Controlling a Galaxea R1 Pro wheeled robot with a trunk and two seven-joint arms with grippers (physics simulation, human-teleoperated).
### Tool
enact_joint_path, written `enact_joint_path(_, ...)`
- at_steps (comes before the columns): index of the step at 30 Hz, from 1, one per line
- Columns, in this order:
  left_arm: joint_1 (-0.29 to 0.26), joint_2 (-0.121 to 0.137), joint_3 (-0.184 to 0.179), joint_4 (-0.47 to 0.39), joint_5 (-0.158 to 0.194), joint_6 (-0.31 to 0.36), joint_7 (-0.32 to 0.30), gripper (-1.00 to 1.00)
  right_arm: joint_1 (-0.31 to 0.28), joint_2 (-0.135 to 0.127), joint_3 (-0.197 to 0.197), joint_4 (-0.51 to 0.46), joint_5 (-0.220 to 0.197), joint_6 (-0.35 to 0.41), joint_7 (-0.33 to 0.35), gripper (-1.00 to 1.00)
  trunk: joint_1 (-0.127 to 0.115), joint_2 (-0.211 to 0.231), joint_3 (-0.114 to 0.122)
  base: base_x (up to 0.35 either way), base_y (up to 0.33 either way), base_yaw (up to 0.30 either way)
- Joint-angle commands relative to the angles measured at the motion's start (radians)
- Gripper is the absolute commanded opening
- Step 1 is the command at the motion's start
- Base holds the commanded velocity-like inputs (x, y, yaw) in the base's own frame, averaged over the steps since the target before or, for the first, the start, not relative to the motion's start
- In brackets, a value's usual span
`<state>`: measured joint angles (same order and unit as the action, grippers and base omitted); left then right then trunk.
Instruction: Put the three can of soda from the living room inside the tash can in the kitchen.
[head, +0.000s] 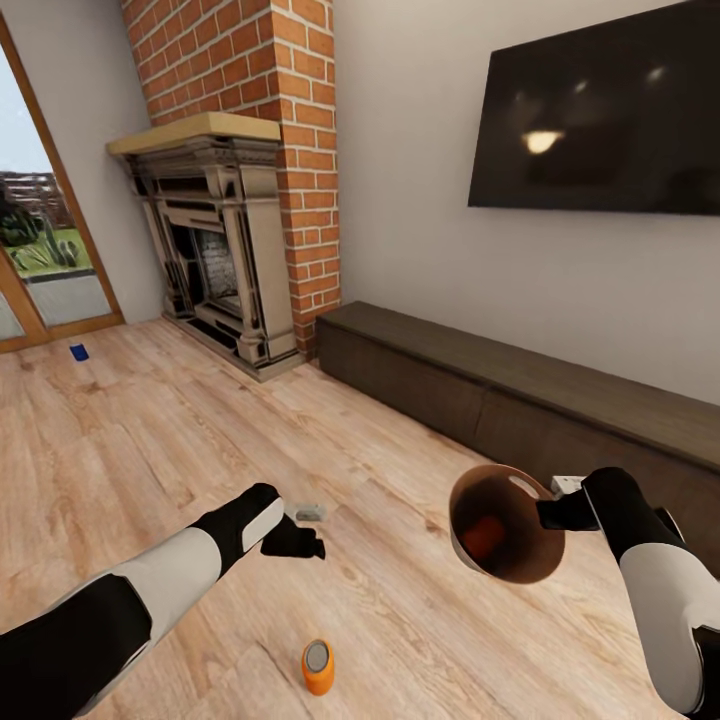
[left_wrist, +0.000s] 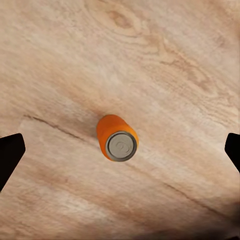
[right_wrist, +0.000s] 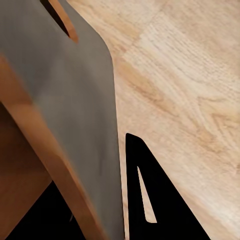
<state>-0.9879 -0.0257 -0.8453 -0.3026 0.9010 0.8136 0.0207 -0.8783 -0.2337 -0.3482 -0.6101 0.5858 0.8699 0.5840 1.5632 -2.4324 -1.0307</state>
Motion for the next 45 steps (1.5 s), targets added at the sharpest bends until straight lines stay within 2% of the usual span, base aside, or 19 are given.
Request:
enact_joint_path(1, 0.0, -0.001, 0.0, 0.0, 0.0, 0.004, 0.001, 1.0, -0.001, 0.001, -0.002, 0.0, -0.021, 0.005, 0.004, -1.0, 0.004, -0.007, -0.003, 0.0, 0.0, 0.0)
enact_joint_path(10, 0.0, -0.006, 0.0, 0.0, -0.001, 0.01, 0.001, 1.0, -0.001, 0.025, -0.002, 0.0, -0.019, 0.006, 0.002, -1.0, 0.037, -0.068, -0.032, 0.0, 0.0, 0.0)
enact_joint_path(45, 0.0, -0.009, 0.0, -0.001, -0.009, -0.01, 0.022, 1.0, -0.001, 0.043, 0.0, 0.002, -0.019, 0.006, 0.002, -1.0, 0.053, -0.076, -0.167, 0.0, 0.0, 0.0)
